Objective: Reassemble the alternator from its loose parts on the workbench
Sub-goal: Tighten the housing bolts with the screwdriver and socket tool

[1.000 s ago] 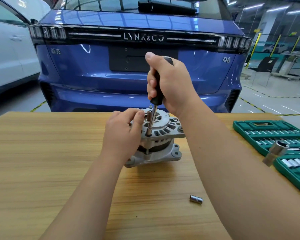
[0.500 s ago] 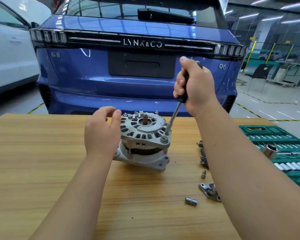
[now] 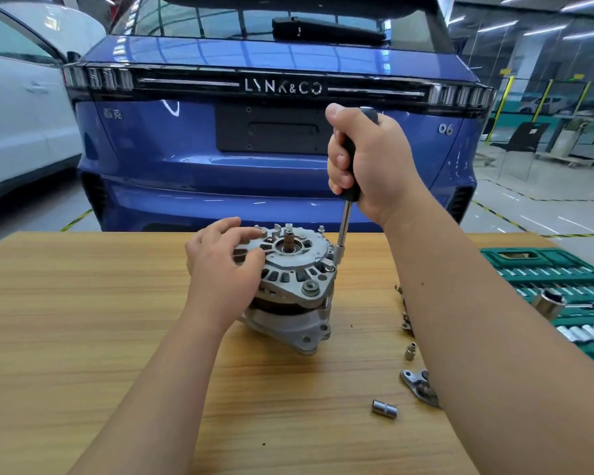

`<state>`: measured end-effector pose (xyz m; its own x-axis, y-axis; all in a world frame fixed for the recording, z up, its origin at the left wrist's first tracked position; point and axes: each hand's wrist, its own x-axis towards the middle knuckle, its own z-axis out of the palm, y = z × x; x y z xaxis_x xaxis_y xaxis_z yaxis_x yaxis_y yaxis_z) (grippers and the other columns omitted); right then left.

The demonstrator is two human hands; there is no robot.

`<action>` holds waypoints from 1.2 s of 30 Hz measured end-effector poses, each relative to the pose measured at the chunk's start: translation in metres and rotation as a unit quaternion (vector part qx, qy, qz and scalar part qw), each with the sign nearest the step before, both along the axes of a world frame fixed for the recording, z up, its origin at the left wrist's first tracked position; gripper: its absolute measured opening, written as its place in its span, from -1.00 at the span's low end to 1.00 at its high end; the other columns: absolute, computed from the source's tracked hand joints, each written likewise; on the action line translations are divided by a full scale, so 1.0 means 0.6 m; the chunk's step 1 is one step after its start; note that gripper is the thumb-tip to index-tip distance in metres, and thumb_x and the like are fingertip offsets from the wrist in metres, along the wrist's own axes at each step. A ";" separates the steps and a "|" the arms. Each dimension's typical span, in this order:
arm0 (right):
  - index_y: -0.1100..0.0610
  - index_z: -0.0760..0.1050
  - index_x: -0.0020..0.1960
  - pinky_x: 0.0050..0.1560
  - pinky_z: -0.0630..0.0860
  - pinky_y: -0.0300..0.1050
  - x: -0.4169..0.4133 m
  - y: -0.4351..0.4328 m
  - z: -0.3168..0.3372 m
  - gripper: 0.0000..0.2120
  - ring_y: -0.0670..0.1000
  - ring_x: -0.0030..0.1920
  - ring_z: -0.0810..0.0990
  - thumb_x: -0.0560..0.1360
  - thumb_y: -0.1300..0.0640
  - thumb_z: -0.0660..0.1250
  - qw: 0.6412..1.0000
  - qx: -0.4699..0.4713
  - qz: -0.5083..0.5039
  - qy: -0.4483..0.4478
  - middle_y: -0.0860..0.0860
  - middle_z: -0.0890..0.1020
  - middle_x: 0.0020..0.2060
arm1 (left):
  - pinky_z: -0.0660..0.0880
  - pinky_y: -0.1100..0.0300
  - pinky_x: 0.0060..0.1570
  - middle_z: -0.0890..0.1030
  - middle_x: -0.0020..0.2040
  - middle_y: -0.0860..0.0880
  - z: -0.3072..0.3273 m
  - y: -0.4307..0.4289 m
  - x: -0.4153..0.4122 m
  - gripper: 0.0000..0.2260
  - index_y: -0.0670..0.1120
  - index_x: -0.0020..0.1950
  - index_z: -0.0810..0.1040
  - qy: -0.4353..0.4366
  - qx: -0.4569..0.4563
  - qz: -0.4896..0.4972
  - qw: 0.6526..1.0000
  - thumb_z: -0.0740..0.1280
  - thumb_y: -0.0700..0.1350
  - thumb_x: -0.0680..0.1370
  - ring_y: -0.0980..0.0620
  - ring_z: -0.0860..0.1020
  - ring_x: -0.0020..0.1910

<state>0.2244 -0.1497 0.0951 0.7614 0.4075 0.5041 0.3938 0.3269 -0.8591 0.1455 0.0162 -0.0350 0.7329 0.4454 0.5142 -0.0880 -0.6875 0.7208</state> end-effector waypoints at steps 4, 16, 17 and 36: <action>0.09 0.30 -0.35 -0.47 0.28 -0.17 -0.001 0.003 0.000 -0.68 0.00 -0.56 0.23 0.53 0.06 0.27 0.999 0.013 0.036 0.018 -0.01 0.33 -0.54 | 0.11 0.21 0.25 0.38 0.22 0.26 0.001 0.008 0.004 -0.75 0.33 -0.03 0.50 -0.012 -0.016 -0.025 0.999 0.32 -0.08 0.53 0.33 0.12 0.21; 0.08 0.31 -0.23 -0.41 0.36 -0.10 -0.021 0.018 -0.008 -0.69 -0.02 -0.47 0.29 0.56 -0.06 0.30 0.995 -0.019 -0.079 0.050 0.00 0.34 -0.44 | 0.39 0.35 -0.11 0.57 -0.05 0.24 0.061 -0.108 -0.035 -0.88 0.15 0.02 0.57 0.052 0.061 -0.076 0.994 0.35 0.10 0.52 0.27 0.49 -0.01; 0.07 0.33 -0.22 -0.36 0.38 -0.08 -0.025 0.021 -0.010 -0.70 -0.02 -0.44 0.32 0.55 -0.08 0.30 0.995 -0.039 -0.088 0.026 0.00 0.36 -0.41 | 0.37 0.37 -0.15 0.57 -0.07 0.23 0.061 -0.116 -0.034 -0.88 0.16 0.00 0.56 0.056 0.056 -0.075 0.994 0.36 0.13 0.51 0.30 0.48 -0.03; 0.07 0.58 -0.21 -0.34 0.51 -0.28 -0.036 -0.044 -0.113 -0.84 -0.19 -0.33 0.56 0.45 0.00 0.44 0.948 -0.259 -0.146 -0.117 -0.10 0.62 -0.36 | 0.39 0.35 -0.33 0.56 -0.26 0.18 0.068 -0.117 -0.019 -0.95 0.17 -0.12 0.52 0.070 0.056 -0.064 0.994 0.33 0.09 0.52 0.27 0.51 -0.21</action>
<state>0.2027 -0.1762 0.0276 0.7715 0.4356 0.4637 0.6026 -0.2665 -0.7522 0.1342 -0.0542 0.0056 0.8474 0.2906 0.4444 -0.0836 -0.7535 0.6521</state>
